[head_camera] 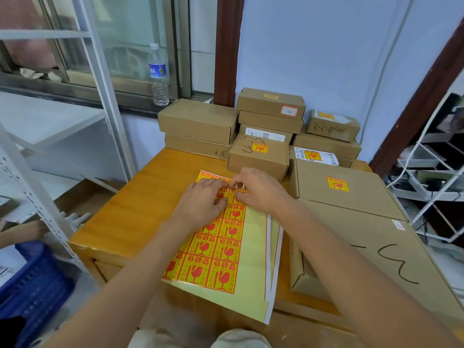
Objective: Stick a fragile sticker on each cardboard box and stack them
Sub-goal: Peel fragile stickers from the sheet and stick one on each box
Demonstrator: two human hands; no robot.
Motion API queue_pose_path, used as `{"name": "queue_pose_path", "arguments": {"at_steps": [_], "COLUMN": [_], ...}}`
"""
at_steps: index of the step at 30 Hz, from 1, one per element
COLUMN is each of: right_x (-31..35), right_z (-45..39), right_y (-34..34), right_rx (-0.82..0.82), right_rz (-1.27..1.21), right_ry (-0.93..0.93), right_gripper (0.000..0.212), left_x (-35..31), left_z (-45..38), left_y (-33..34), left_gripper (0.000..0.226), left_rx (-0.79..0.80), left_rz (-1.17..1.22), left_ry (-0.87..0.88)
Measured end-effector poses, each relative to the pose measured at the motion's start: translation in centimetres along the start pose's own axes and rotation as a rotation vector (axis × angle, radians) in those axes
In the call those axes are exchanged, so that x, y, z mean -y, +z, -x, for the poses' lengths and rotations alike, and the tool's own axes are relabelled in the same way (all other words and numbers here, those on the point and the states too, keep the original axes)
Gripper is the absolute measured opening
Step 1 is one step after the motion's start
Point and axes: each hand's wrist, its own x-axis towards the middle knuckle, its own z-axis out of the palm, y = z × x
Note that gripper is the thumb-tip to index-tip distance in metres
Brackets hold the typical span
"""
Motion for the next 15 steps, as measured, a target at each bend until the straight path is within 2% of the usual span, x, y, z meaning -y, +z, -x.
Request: {"name": "queue_pose_path", "arguments": {"at_steps": [4, 10, 15], "right_x": [0.08, 0.45, 0.24], "right_z": [-0.06, -0.25, -0.25], "right_y": [-0.01, -0.02, -0.19], "right_rx": [-0.019, -0.071, -0.097], "right_rz": [-0.035, -0.018, -0.059], "right_ry": [0.007, 0.021, 0.096], "right_gripper": [0.029, 0.018, 0.019], "left_x": [-0.05, -0.55, -0.75], "left_z": [0.05, 0.51, 0.71], "left_y": [-0.10, -0.34, -0.51], "left_gripper": [0.042, 0.037, 0.039], "left_rx": [-0.024, -0.106, -0.153], "left_rz": [-0.001, -0.068, -0.138], "left_ry": [0.006, 0.068, 0.082]}}
